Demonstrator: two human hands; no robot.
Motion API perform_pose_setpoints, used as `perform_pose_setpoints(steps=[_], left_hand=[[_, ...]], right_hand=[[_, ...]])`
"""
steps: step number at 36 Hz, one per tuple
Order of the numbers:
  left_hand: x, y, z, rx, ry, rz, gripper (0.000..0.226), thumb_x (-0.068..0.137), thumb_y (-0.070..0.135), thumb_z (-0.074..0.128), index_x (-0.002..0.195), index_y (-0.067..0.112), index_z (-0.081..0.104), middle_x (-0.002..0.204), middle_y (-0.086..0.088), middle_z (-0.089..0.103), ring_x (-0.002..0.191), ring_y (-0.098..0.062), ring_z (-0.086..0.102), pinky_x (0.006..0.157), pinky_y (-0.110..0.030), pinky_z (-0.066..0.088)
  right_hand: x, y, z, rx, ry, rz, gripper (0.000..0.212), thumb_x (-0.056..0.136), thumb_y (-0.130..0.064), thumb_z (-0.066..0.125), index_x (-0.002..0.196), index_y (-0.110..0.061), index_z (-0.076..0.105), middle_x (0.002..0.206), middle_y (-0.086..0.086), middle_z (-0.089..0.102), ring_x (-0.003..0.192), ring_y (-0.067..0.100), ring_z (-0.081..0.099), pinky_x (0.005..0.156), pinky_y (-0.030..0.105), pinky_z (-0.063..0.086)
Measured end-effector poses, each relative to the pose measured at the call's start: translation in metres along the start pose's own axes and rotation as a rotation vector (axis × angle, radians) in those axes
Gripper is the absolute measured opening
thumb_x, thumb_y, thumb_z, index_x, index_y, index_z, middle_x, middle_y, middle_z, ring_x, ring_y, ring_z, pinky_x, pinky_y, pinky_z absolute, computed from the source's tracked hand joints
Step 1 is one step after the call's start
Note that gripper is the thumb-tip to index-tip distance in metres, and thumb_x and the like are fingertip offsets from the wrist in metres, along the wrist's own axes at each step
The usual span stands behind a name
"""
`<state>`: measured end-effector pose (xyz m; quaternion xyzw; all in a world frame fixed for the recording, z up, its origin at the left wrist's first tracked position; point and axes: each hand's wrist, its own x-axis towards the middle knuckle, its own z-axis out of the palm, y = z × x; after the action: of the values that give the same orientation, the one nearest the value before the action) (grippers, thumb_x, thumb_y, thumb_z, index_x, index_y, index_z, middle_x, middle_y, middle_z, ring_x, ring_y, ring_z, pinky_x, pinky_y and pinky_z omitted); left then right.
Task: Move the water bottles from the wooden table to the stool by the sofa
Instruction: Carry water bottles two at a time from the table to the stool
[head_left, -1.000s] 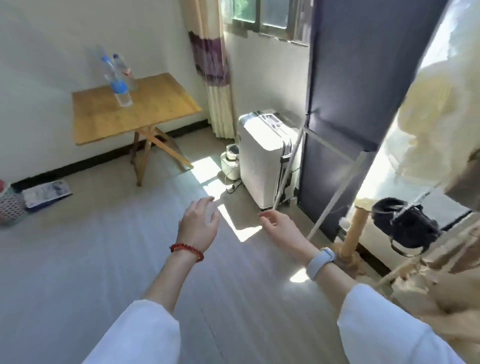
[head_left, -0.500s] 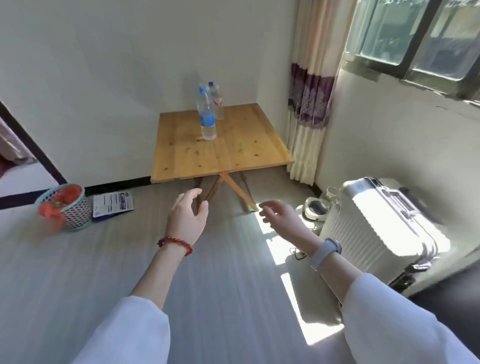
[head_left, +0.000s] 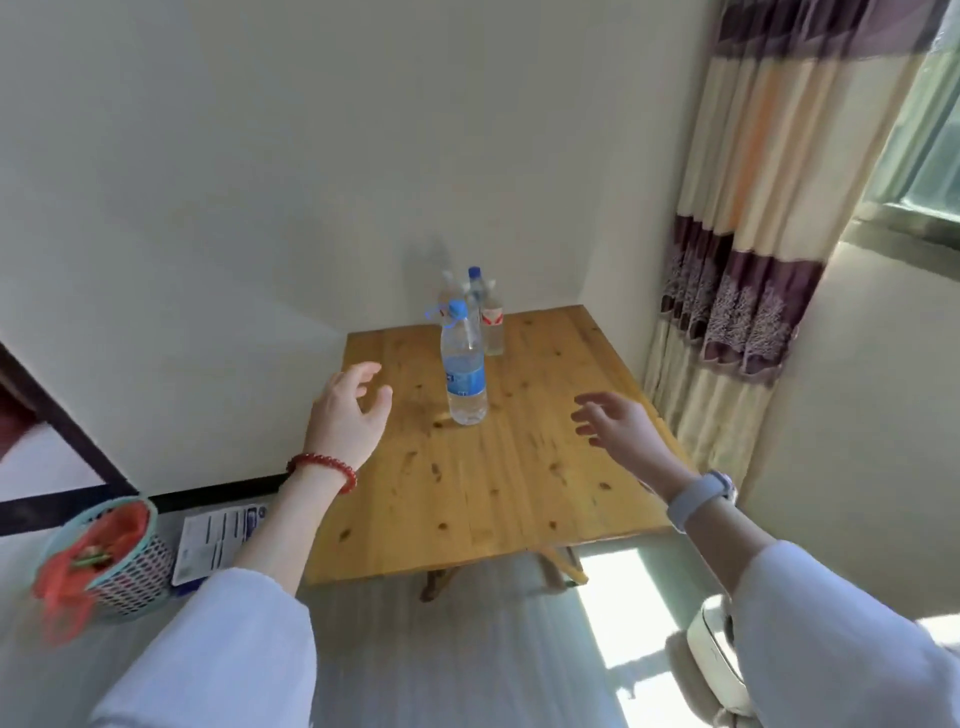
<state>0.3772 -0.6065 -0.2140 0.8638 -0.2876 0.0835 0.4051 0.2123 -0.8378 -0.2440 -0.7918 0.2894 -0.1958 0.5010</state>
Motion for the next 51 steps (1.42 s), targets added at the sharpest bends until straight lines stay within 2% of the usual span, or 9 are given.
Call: perform_pose_setpoints(steps=[12,20,23,28,32,35,40,44,51], left_hand=[[0.258,-0.092,0.077,-0.006,-0.050,-0.085,0.033,0.090,0.026,0.048,0.120,0.012,0.052,0.124,-0.009,0.056,0.108,-0.021,0.055,0.087,-0.026,0.038],[0.408,-0.153,0.204,-0.121,-0.259,-0.109,0.037,0.087,0.018,0.056,0.121,0.005,0.049,0.122,-0.016,0.055,0.105,-0.027,0.055,0.093,-0.036,0.043],[0.450,-0.171,0.252,-0.137,-0.325,-0.089,0.043,0.085,0.022,0.058,0.124,0.010,0.047,0.125,-0.011,0.052,0.108,-0.023,0.051,0.092,-0.032,0.041],[0.490,-0.191,0.323,-0.158,-0.402,-0.043,0.060,0.077,0.031,0.067,0.130,0.019,0.039,0.121,0.010,0.039,0.110,-0.006,0.039,0.094,-0.026,0.032],[0.509,-0.205,0.366,-0.026,-0.455,-0.032,0.072,0.070,0.041,0.070,0.131,0.022,0.036,0.131,-0.002,0.043,0.121,-0.024,0.038,0.101,-0.043,0.037],[0.513,-0.209,0.386,0.020,-0.404,0.029,0.070,0.067,0.044,0.072,0.123,0.016,0.041,0.126,-0.003,0.046,0.122,-0.024,0.033,0.101,-0.035,0.032],[0.510,-0.212,0.398,0.082,-0.308,0.061,0.064,0.063,0.044,0.076,0.105,0.008,0.046,0.108,-0.010,0.055,0.110,-0.025,0.042,0.082,-0.034,0.042],[0.501,-0.208,0.395,0.094,-0.290,0.099,0.062,0.062,0.045,0.077,0.103,0.007,0.049,0.104,-0.012,0.059,0.102,-0.028,0.052,0.081,-0.039,0.046],[0.495,-0.198,0.371,0.047,-0.495,0.144,0.067,0.066,0.046,0.074,0.118,0.021,0.041,0.113,-0.002,0.057,0.093,-0.019,0.056,0.070,-0.027,0.042]], right_hand=[[0.263,-0.023,0.058,-0.067,-0.022,-0.003,0.031,0.092,-0.019,0.040,0.120,-0.012,0.053,0.112,0.009,0.064,0.095,0.020,0.063,0.086,0.039,0.053],[0.444,0.014,0.110,-0.189,0.018,0.099,0.039,0.091,-0.023,0.045,0.129,-0.017,0.043,0.125,0.006,0.053,0.093,0.019,0.055,0.061,0.022,0.045],[0.500,0.031,0.132,-0.210,0.009,0.157,0.050,0.088,-0.025,0.052,0.135,-0.016,0.036,0.134,0.008,0.047,0.110,0.023,0.054,0.080,0.031,0.048],[0.563,0.058,0.162,-0.151,-0.070,0.205,0.081,0.081,-0.029,0.065,0.144,-0.021,0.016,0.150,0.008,0.024,0.134,0.025,0.033,0.106,0.040,0.037],[0.594,0.077,0.181,-0.113,-0.131,0.198,0.095,0.078,-0.023,0.069,0.146,-0.019,0.002,0.155,0.005,0.008,0.142,0.023,0.014,0.112,0.040,0.022],[0.609,0.085,0.190,-0.076,-0.131,0.193,0.093,0.076,-0.016,0.070,0.146,-0.020,0.008,0.152,0.006,0.017,0.140,0.025,0.020,0.114,0.043,0.023],[0.614,0.097,0.196,-0.182,-0.071,0.187,0.082,0.073,-0.023,0.073,0.138,-0.022,0.023,0.134,0.008,0.029,0.121,0.026,0.039,0.100,0.038,0.037],[0.603,0.102,0.195,-0.129,-0.012,0.169,0.080,0.072,-0.026,0.074,0.132,-0.014,0.024,0.129,0.004,0.038,0.107,0.018,0.046,0.087,0.032,0.043],[0.563,0.104,0.166,-0.044,0.056,0.226,0.061,0.072,-0.029,0.074,0.114,-0.016,0.031,0.099,-0.007,0.049,0.082,0.003,0.053,0.056,0.011,0.042]])
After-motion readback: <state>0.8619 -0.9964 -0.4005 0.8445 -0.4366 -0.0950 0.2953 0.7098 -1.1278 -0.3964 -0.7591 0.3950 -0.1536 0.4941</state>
